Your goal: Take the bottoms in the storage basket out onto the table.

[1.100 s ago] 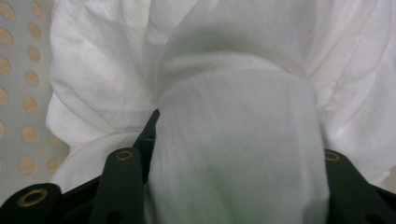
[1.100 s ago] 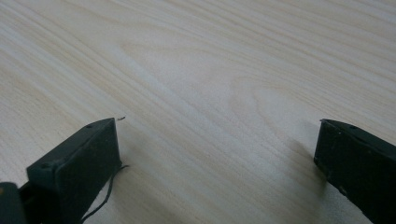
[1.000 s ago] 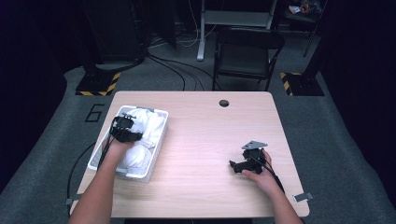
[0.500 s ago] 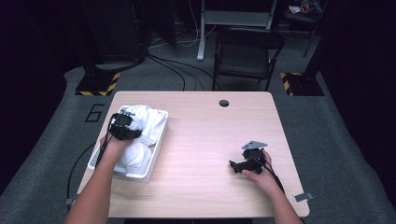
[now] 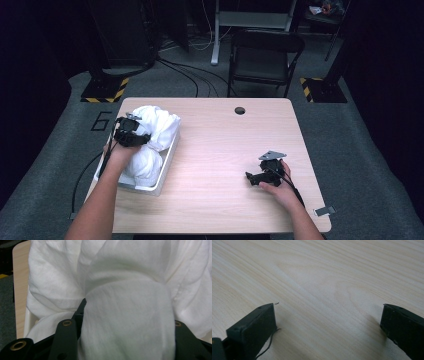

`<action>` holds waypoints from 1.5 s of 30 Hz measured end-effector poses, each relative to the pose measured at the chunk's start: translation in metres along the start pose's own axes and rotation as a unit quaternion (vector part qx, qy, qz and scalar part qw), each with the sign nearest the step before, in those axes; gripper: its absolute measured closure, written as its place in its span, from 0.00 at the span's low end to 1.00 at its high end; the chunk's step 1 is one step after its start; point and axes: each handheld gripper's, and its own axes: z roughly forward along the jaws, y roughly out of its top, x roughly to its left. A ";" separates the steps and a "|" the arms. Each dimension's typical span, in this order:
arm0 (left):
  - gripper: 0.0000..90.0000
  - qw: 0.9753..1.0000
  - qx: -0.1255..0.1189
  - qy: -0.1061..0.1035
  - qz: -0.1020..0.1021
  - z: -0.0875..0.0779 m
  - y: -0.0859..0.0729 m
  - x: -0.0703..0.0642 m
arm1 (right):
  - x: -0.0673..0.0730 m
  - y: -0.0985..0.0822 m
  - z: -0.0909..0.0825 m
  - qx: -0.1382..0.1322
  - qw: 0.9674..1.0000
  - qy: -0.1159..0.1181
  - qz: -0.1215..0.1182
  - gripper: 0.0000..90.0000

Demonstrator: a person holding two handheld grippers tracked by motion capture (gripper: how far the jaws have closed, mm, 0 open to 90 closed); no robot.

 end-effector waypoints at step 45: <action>0.56 0.998 -0.058 0.009 0.014 -0.066 0.052 0.002 | 0.000 0.000 0.000 -0.001 1.000 0.000 0.000 0.00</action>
